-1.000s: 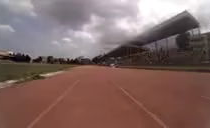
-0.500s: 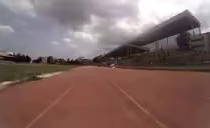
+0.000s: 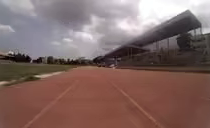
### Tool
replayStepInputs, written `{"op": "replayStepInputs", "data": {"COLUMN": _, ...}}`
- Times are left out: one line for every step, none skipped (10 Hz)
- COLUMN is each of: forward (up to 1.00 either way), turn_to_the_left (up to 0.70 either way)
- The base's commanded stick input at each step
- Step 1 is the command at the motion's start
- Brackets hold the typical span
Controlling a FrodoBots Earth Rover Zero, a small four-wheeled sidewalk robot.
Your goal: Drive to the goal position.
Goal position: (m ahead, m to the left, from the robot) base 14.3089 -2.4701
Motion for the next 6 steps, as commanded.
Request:
{"op": "replayStepInputs", "data": {"forward": 0.45, "turn_to_the_left": 0.0}}
{"op": "replayStepInputs", "data": {"forward": 0.45, "turn_to_the_left": 0.0}}
{"op": "replayStepInputs", "data": {"forward": 0.45, "turn_to_the_left": 0.0}}
{"op": "replayStepInputs", "data": {"forward": 0.45, "turn_to_the_left": 0.0}}
{"op": "replayStepInputs", "data": {"forward": 0.45, "turn_to_the_left": 0.0}}
{"op": "replayStepInputs", "data": {"forward": 0.45, "turn_to_the_left": 0.0}}
